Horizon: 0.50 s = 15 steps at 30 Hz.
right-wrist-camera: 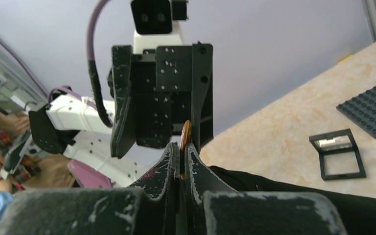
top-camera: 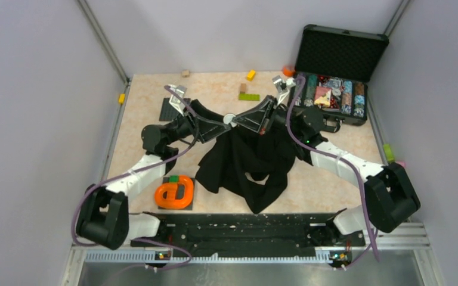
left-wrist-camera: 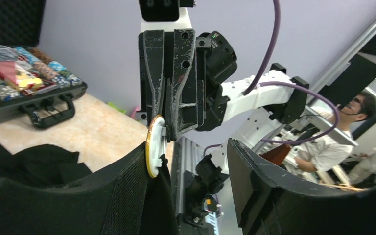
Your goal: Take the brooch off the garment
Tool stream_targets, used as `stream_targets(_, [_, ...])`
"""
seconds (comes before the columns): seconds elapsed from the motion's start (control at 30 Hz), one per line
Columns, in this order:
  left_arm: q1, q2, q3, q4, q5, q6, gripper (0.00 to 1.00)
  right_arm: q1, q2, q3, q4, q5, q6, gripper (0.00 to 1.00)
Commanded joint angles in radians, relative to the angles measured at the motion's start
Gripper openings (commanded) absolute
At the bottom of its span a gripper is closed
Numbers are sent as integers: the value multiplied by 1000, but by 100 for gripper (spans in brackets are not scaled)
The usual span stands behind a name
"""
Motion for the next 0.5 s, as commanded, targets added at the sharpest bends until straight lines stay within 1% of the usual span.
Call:
stream_targets(0.0, [24, -131, -18, -263, 13, 215, 62, -12, -70, 89, -122, -82, -129, 0])
stream_targets(0.07, [24, -165, -8, -365, 35, 296, 62, -12, -60, 109, -146, -120, -120, 0])
stream_targets(0.13, [24, -197, 10, -492, 45, 394, 61, -12, -52, 119, -134, -150, -89, 0])
stream_targets(0.23, [24, -244, 40, -677, 11, 535, 49, -12, -40, 122, -92, -192, -35, 0])
stream_targets(0.3, [23, -266, 42, -722, -14, 572, 44, -12, -37, 124, -87, -206, -23, 0])
stream_targets(0.4, [23, -283, 45, -737, -46, 581, 43, -12, -42, 117, -98, -210, -34, 0])
stream_targets(0.47, [23, -286, 53, -758, -66, 586, 41, -10, -41, 112, -97, -214, -37, 0])
